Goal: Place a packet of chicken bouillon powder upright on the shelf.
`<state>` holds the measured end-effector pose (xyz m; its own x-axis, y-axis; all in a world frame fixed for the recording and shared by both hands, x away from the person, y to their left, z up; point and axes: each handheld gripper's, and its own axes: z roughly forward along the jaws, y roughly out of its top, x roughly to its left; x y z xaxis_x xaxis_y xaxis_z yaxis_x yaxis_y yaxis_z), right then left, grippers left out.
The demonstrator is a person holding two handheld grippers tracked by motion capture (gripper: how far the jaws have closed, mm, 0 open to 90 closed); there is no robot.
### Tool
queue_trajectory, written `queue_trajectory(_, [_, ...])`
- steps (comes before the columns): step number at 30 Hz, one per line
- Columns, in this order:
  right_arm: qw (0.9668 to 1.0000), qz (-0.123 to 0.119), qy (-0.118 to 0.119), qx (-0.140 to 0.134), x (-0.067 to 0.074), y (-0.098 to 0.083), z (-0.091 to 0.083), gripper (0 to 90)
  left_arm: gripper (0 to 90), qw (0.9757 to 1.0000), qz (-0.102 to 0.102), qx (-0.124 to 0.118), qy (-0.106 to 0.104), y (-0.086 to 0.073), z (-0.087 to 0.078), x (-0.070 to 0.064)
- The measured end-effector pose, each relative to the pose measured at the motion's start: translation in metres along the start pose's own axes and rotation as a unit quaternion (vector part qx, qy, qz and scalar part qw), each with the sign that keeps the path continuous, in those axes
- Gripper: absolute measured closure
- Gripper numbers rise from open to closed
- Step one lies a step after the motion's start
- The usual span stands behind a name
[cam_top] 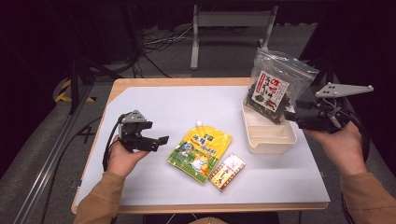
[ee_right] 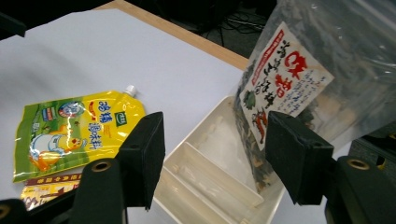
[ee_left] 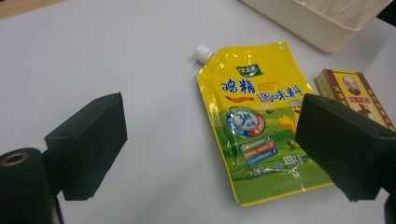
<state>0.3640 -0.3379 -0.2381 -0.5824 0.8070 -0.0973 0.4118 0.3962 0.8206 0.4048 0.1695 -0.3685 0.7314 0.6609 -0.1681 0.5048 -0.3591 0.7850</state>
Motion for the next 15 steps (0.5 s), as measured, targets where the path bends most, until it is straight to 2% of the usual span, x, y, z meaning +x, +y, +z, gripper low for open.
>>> queue_trajectory(8, [0.9997,-0.009,0.023,0.002,0.015,-0.003,0.01,37.5,11.0,0.9994,-0.013,0.027,-0.019,-0.004,0.017,-0.003])
queue_trajectory(11, [0.9995,-0.011,0.03,0.002,0.018,-0.004,0.013,37.4,13.9,0.9992,-0.015,0.033,-0.018,-0.005,0.022,-0.005])
queue_trajectory(13, [0.9993,-0.012,0.036,-0.001,0.021,-0.005,0.016,37.3,14.1,0.9989,-0.02,0.035,-0.024,-0.006,0.026,-0.005])
queue_trajectory(14, [0.9992,-0.013,0.039,0.0,0.022,-0.005,0.017,37.2,14.2,0.9984,-0.031,0.037,-0.028,-0.007,0.027,-0.005])
queue_trajectory(15, [0.9991,-0.013,0.041,-0.001,0.024,-0.006,0.019,37.1,14.6,0.9984,-0.029,0.039,-0.029,-0.007,0.029,-0.005])
